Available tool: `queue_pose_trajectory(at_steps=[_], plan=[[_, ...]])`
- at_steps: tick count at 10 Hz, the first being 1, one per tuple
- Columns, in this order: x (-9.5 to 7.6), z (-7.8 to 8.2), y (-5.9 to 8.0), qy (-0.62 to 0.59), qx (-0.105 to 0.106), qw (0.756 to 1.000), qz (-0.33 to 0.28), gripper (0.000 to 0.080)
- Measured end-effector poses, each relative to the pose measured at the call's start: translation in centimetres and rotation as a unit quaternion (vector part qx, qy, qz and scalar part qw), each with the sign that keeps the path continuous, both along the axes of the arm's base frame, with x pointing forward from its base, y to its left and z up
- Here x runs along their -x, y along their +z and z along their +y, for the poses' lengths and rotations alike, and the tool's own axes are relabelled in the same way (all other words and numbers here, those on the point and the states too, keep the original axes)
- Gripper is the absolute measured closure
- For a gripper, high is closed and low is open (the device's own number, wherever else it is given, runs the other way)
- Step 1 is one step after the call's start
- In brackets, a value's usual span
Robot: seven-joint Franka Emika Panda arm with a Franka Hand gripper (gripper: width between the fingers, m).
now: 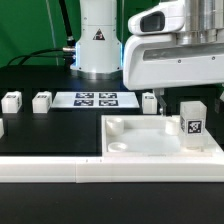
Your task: Assemble square table
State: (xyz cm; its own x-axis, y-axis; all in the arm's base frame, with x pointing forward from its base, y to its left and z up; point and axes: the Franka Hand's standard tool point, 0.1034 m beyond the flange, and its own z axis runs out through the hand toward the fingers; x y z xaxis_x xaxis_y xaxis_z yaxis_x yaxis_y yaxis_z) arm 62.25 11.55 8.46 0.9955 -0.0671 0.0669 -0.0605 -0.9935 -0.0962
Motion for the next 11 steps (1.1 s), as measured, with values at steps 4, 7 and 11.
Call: queue_pose_trajectory(at_steps=[4,7,11], plan=[[0.01,-0.07,-0.05,0.009,0.001,1.000,-0.001,0.0337],[0.01,-0.08,-0.05,-0.002,0.000,1.000,0.000,0.0509],[-0.01,-0.30,-0.09,-0.141,-0.018,0.990,0.007,0.0509]])
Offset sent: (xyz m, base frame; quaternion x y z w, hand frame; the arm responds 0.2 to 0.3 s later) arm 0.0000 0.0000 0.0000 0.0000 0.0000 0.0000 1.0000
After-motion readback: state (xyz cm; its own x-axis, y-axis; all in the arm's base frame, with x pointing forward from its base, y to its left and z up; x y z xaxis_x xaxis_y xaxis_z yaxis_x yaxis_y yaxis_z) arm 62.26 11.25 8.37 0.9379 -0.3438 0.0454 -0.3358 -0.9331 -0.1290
